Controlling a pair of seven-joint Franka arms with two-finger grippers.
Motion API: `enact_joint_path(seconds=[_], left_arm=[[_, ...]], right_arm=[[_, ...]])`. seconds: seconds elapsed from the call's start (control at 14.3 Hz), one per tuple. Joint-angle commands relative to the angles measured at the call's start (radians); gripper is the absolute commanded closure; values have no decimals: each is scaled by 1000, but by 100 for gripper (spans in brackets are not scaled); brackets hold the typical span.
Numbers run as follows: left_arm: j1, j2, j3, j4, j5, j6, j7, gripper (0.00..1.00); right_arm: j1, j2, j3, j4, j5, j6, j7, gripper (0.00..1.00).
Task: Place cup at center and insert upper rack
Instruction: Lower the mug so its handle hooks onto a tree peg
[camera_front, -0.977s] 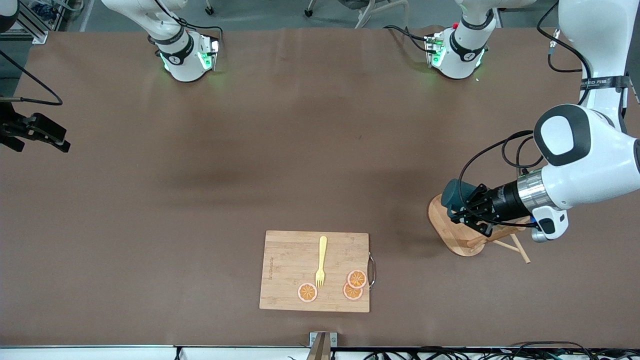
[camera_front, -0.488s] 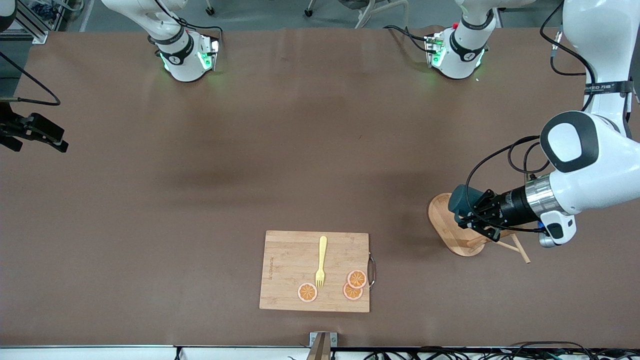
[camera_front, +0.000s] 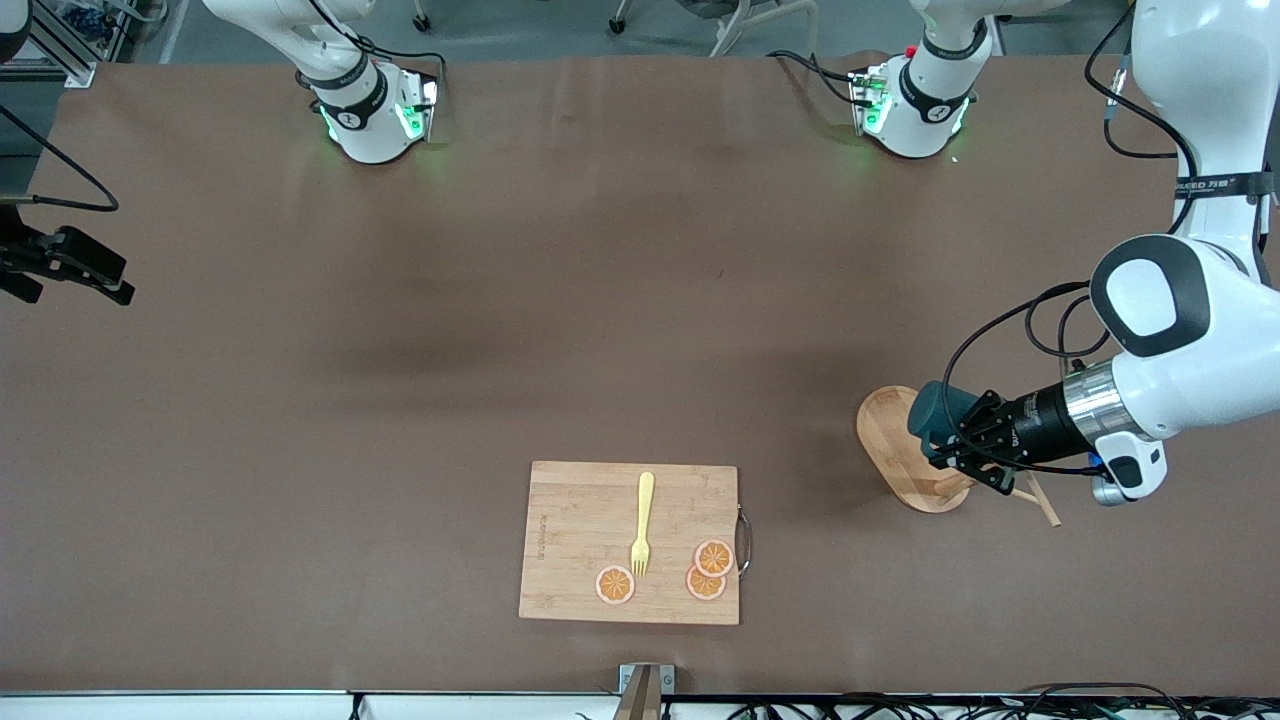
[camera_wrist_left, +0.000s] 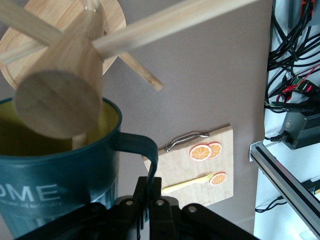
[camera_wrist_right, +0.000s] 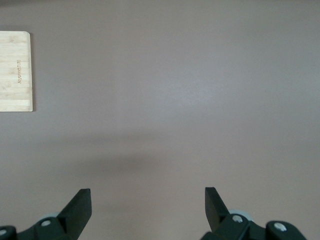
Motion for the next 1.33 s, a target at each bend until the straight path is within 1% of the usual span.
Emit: enact_joint_path(seconds=[0.0, 0.49, 0.63, 0.7, 0.77, 0.84, 0.91, 0.98, 1.05, 1.19, 1.26], left_arm=[[12, 16, -4, 21, -21, 2, 30, 99], [21, 28, 0, 21, -21, 20, 74, 97], [26, 28, 0, 21, -20, 20, 74, 95], [26, 28, 0, 21, -20, 20, 74, 87], [26, 28, 0, 23, -20, 20, 76, 73], [26, 28, 0, 23, -18, 22, 78, 47], [26, 25, 0, 26, -18, 22, 87, 28], [26, 25, 2, 41, -7, 22, 91, 5], [22, 25, 2, 49, -6, 22, 87, 0], [22, 22, 3, 52, 6, 22, 87, 0], [22, 20, 3, 59, 31, 22, 82, 0]], right_arm=[[-2, -21, 0, -13, -10, -1, 3, 0], [0, -21, 0, -13, -8, -9, 3, 0], [0, -21, 0, -13, -8, -15, 3, 0], [0, -21, 0, -13, -8, -18, 3, 0], [0, -21, 0, -13, -8, -18, 3, 0], [0, -21, 0, -13, -8, -16, 3, 0], [0, -21, 0, -13, -8, -16, 5, 0], [0, -21, 0, -13, -10, -16, 3, 0], [0, -21, 0, -13, -10, -18, 3, 0], [1, -21, 0, -13, -10, -18, 3, 0], [1, -21, 1, -13, -11, -16, 3, 0]])
